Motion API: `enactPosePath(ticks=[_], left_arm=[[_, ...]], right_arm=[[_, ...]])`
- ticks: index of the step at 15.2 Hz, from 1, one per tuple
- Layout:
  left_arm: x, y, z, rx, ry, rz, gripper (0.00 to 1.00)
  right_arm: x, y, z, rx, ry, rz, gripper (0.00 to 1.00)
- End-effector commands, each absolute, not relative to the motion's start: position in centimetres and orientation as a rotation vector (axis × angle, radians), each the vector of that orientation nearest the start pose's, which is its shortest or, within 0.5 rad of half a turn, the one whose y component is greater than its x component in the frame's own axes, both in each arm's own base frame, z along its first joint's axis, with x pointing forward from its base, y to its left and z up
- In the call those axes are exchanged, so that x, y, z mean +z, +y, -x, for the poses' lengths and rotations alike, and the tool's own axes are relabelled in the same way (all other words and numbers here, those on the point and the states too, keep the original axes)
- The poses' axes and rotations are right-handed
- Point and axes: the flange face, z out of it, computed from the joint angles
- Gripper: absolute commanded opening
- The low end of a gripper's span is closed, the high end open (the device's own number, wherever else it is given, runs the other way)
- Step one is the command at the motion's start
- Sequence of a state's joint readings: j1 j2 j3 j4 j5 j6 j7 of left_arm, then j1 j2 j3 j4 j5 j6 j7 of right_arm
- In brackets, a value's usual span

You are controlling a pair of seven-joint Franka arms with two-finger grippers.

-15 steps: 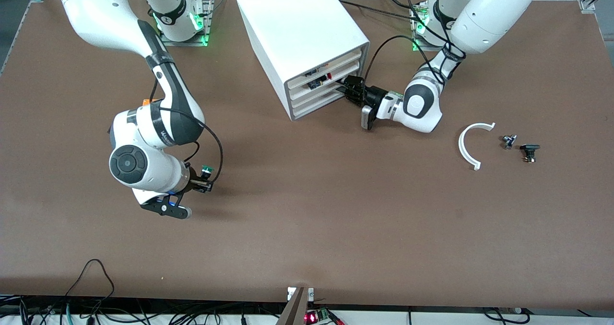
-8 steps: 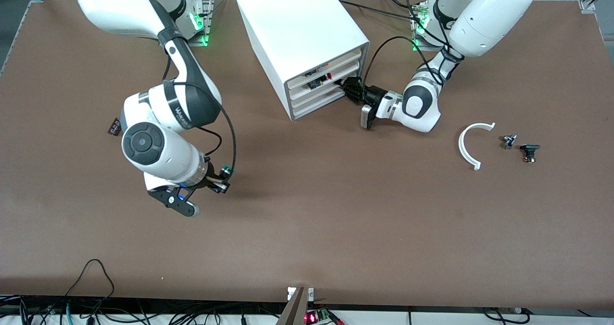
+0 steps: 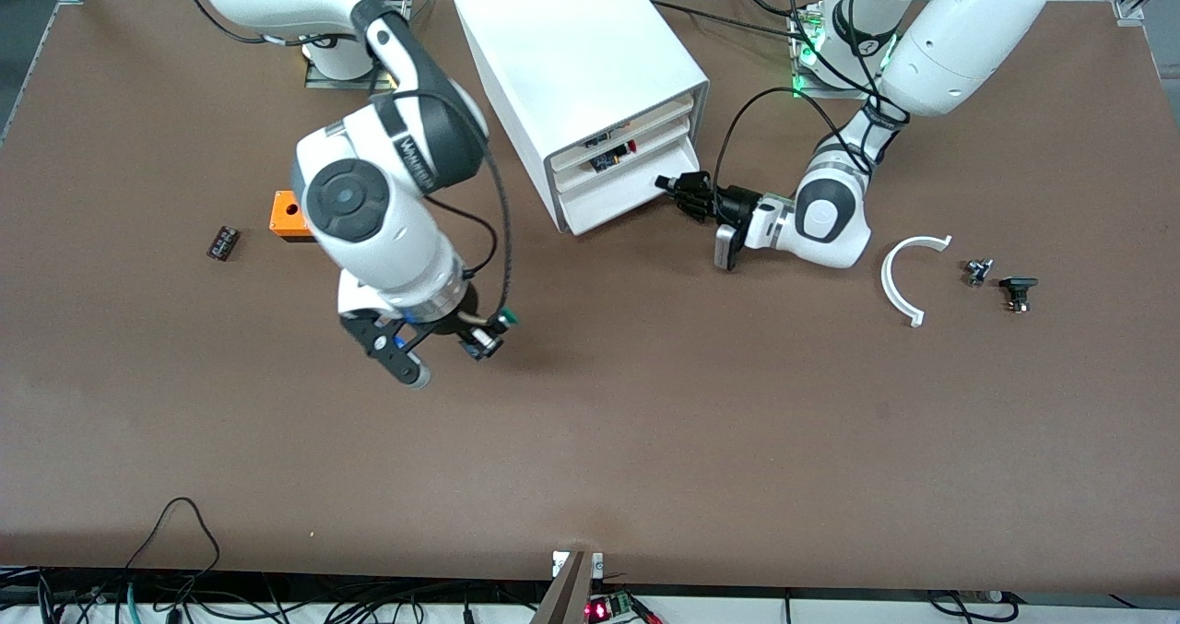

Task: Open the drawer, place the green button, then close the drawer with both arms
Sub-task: 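Carry the green button over the open drawer with the right gripper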

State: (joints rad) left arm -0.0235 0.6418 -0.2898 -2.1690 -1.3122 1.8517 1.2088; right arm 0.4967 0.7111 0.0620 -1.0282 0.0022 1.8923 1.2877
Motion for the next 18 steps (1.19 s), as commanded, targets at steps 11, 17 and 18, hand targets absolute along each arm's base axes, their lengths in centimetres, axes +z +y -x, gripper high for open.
enactPosePath(ticks=[11, 17, 18], left_arm=[[10.5, -19.9, -50.3, -0.204, -0.322, -1.802, 0.34], [14.0, -19.2, -51.7, -0.229, -0.264, -1.823, 1.00], [15.4, -18.6, -52.3, -0.248, -0.250, -1.848, 1.00]], right_arm=[[40.7, 55.0, -54.8, -0.061, 1.455, 2.591, 0.00], [34.6, 58.4, -50.7, -0.036, 1.477, 2.582, 0.00], [33.6, 58.9, -49.7, -0.029, 1.475, 2.602, 0.00]])
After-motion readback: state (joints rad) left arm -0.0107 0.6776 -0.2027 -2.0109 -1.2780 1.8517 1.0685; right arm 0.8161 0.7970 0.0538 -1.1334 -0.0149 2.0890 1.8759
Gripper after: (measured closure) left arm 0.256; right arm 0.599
